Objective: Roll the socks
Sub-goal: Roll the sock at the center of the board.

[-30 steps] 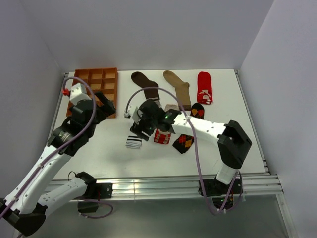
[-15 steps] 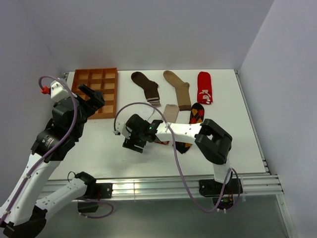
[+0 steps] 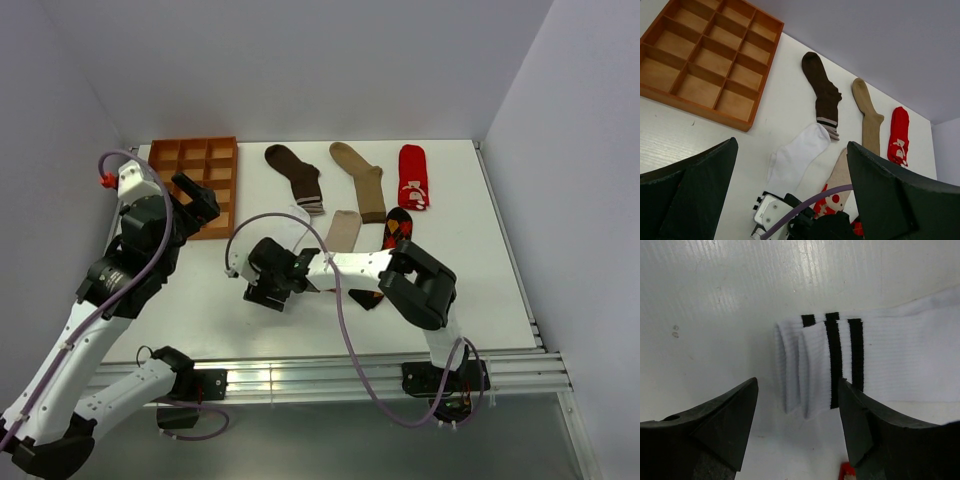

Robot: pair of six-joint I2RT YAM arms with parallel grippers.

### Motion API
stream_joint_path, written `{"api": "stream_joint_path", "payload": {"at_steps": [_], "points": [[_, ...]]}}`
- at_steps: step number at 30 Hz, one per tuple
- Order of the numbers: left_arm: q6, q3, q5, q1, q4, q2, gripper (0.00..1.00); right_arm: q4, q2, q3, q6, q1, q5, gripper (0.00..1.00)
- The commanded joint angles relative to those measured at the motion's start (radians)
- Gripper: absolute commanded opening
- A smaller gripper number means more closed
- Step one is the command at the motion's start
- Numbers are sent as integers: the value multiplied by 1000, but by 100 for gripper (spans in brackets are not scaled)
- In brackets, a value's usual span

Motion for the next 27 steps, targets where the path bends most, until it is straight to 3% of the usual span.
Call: {"api": "stream_joint_path", "payload": {"at_steps": [1, 5, 16, 27], "points": [[26, -6, 21, 6, 51, 3, 97, 63, 8, 6, 12, 17, 38, 72], [29, -20, 29, 6, 65, 11, 97, 81, 22, -8, 27, 20, 62, 68], [9, -101, 50, 6, 132, 25, 97, 58, 49, -8, 32, -1, 60, 31], [-24, -325, 141, 6, 328, 0, 90, -233, 23, 104, -14, -244, -445, 24]]}}
